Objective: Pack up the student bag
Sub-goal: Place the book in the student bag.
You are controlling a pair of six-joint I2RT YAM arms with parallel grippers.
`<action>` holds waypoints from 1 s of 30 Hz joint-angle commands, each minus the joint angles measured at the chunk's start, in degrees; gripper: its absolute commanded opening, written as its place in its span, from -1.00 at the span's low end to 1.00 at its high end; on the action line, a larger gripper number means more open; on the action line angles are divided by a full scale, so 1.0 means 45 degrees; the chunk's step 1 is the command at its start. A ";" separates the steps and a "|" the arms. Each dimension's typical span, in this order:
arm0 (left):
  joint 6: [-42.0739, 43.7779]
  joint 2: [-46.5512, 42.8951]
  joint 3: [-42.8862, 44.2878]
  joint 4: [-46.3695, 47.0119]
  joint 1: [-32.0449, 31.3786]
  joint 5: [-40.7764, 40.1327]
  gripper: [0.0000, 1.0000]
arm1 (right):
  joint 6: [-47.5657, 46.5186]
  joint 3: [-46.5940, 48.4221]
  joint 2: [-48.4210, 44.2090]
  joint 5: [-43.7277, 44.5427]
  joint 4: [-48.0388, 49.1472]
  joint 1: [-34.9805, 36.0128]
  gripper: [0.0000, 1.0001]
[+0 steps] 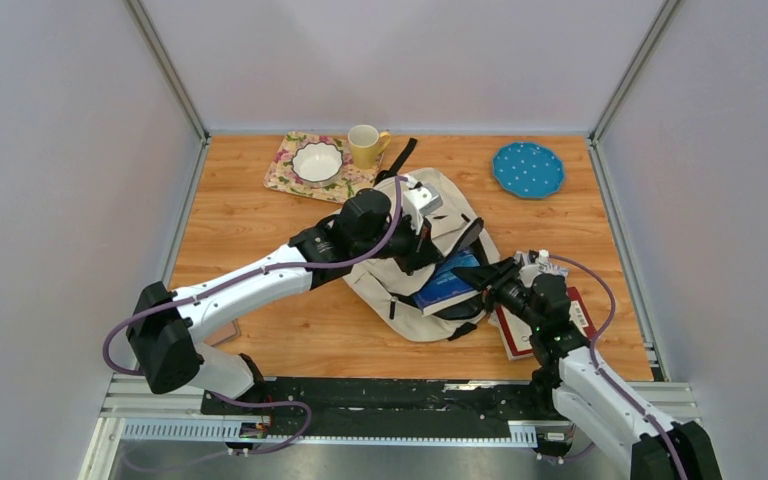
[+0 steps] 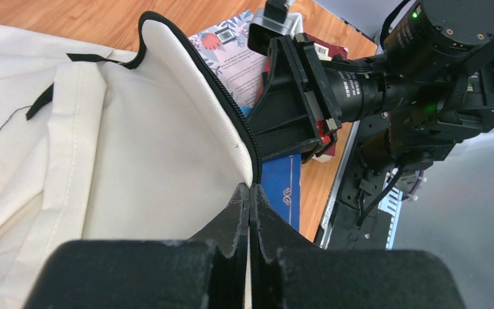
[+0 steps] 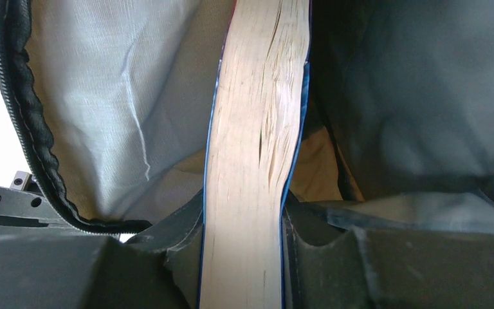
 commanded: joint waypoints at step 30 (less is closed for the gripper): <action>0.0922 -0.1186 -0.0133 0.0819 -0.0114 0.1048 -1.00 | -0.2789 0.3698 1.2271 0.0635 0.9113 0.1217 -0.53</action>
